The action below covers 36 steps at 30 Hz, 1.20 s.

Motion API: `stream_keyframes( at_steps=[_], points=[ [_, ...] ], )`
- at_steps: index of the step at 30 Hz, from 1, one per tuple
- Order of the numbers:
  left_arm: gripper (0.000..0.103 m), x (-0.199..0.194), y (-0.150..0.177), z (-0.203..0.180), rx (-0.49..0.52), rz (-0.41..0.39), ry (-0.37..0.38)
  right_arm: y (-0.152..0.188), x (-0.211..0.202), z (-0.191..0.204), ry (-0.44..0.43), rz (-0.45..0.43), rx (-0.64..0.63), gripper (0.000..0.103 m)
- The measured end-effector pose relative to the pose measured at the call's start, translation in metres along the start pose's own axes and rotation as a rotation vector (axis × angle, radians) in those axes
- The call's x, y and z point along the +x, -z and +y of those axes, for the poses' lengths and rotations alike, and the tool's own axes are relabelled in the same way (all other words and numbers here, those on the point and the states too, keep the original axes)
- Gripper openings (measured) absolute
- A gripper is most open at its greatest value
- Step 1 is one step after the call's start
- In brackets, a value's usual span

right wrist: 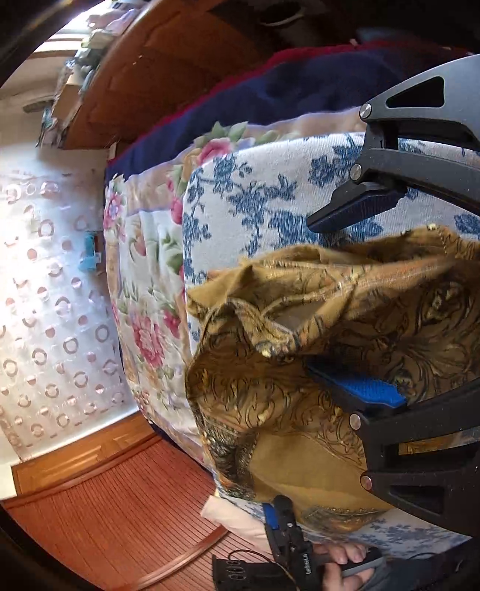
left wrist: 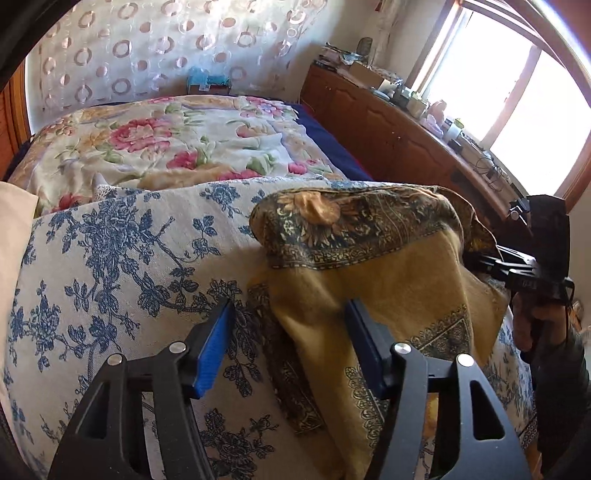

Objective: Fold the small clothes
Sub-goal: 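Carry the folded shirt with both grippers toward the yellow plush toy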

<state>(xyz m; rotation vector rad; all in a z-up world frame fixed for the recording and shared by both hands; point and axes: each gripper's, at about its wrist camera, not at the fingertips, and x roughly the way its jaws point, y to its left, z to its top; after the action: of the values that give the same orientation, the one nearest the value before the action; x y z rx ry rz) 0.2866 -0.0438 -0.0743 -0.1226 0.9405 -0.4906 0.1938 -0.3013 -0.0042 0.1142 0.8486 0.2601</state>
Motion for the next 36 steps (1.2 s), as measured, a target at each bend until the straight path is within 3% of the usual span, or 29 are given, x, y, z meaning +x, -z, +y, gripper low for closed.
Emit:
stream_keyframes(
  at_steps=[5,7,8,14,20,28,36],
  points=[
    [0.029,0.002,0.002,-0.004,-0.029,-0.001,0.07,-0.001,0.003,0.004,-0.017,0.013,-0.044,0.046],
    [0.015,0.001,0.002,-0.005,-0.043,0.004,0.105,-0.001,0.002,0.004,-0.037,0.015,-0.055,0.026],
    [0.011,0.001,0.0,-0.005,-0.043,0.0,0.11,0.0,0.001,0.004,-0.047,0.015,-0.059,0.023],
    [0.009,-0.043,-0.003,-0.019,0.005,-0.11,0.144,-0.001,-0.019,0.012,-0.027,-0.07,-0.096,0.016],
    [0.008,-0.106,0.002,-0.017,0.021,-0.252,0.117,-0.017,-0.043,0.036,-0.051,-0.162,-0.158,0.015],
    [0.008,-0.178,0.025,0.047,-0.072,-0.379,0.013,-0.054,-0.038,0.105,-0.149,-0.208,-0.316,0.015],
    [0.008,-0.224,0.068,0.121,-0.21,-0.473,-0.14,-0.106,0.016,0.203,-0.263,-0.205,-0.518,0.015]
  ],
)
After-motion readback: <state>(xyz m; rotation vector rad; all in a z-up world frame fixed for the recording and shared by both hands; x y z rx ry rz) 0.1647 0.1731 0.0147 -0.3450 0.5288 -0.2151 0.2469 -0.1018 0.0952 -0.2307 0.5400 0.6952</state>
